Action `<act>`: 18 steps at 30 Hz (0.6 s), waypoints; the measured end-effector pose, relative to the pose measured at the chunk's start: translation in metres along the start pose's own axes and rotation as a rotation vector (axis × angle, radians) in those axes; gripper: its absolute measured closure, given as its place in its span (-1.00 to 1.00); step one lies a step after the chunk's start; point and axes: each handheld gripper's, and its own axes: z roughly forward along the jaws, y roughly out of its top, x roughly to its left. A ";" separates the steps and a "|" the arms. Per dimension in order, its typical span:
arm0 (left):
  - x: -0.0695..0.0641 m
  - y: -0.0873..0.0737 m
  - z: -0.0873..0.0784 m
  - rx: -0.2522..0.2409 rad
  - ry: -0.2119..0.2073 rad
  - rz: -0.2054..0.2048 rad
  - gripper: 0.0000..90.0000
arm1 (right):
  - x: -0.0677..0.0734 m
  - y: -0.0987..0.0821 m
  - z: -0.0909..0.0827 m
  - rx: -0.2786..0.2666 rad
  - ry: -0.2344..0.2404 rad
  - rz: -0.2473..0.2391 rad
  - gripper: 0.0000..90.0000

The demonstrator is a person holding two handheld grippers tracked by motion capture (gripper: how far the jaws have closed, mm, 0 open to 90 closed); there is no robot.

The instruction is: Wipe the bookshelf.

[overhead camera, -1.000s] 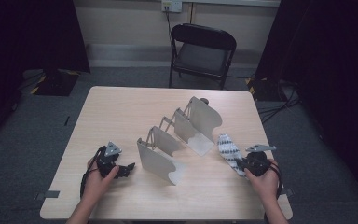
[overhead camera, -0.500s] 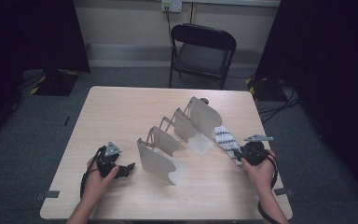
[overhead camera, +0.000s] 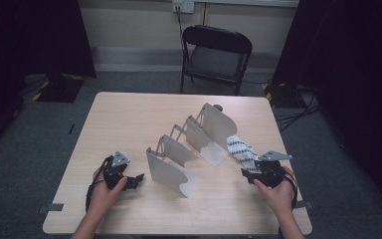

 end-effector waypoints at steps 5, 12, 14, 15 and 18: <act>0.000 0.000 0.000 0.000 0.000 0.000 -0.70 | 0.014 -0.005 -0.002 -0.012 0.047 -0.020 -0.31; 0.000 0.000 0.000 0.000 0.000 0.000 -0.70 | 0.021 -0.012 0.006 0.010 0.087 -0.035 -0.33; 0.000 0.000 0.000 -0.001 0.000 -0.001 -0.70 | 0.016 -0.011 0.015 0.016 0.099 -0.023 -0.33; 0.000 0.000 0.000 -0.001 0.000 -0.001 -0.70 | 0.014 -0.010 0.019 0.026 0.091 -0.023 -0.33; 0.000 0.000 0.000 0.000 0.000 0.000 -0.70 | 0.011 -0.008 0.028 0.038 0.085 -0.023 -0.33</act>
